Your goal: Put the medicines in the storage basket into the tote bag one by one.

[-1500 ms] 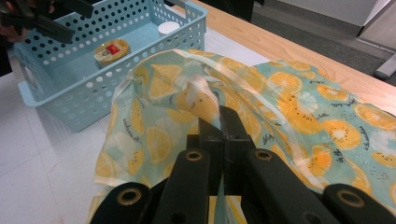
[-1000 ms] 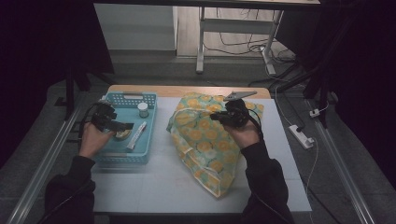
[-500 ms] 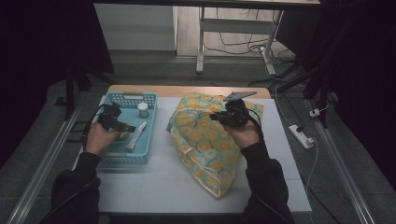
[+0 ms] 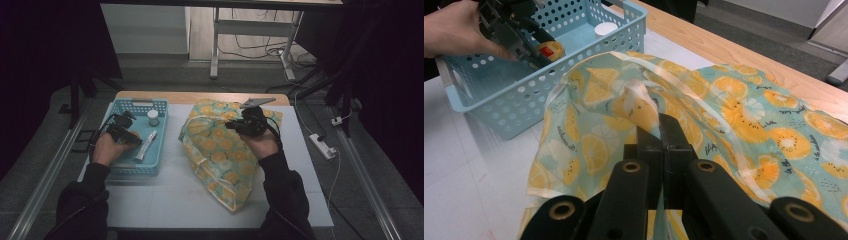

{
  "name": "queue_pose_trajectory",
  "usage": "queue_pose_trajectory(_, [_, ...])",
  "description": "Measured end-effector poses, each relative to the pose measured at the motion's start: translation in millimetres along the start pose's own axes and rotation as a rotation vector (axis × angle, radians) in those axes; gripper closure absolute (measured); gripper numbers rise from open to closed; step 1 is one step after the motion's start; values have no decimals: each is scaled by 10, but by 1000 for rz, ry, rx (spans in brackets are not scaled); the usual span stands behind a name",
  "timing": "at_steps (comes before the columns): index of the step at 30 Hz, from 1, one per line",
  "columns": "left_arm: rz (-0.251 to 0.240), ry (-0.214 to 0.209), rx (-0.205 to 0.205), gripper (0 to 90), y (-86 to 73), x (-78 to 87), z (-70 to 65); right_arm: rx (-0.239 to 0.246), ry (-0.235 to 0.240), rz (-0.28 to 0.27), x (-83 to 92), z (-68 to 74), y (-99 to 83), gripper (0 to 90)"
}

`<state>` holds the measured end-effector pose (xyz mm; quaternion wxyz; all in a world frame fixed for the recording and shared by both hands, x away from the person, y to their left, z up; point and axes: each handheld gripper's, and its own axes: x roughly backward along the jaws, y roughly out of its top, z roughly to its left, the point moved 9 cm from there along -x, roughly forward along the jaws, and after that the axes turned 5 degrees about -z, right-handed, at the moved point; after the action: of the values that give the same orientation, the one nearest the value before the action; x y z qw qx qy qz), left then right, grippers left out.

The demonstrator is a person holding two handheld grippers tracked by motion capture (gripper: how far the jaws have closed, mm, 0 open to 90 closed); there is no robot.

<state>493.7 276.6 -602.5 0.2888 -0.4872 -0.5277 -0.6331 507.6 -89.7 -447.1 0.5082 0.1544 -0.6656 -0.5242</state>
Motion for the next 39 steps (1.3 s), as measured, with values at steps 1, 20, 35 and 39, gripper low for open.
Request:
queue_pose_trajectory(1, [0,-2,2,198,0,3,-1,0,0,-1,1,0,1,900])
queue_pose_trajectory(20, [-208,-88,20,202,160,312,-68,-1,-3,-12,14,8,20,900])
queue_pose_trajectory(35, [-342,-152,-26,203,233,685,-221,2,-5,-32,22,18,38,900])
queue_pose_trajectory(39, [-366,-173,-50,203,225,768,-285,5,-6,-35,23,17,43,900])
